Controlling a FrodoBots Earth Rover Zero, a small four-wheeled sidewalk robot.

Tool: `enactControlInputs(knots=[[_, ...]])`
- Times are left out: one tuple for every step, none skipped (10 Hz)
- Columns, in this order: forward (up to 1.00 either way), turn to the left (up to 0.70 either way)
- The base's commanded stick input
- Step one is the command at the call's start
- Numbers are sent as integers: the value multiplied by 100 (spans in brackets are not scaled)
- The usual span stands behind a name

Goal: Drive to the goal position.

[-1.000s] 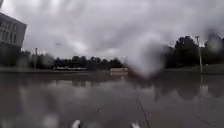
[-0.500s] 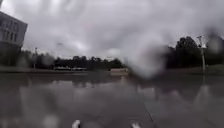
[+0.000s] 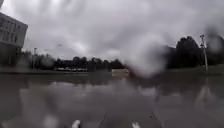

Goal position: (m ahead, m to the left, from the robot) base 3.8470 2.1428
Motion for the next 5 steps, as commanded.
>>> enactControlInputs(knots=[[70,0],[70,0],[70,3],[70,18],[70,31]])
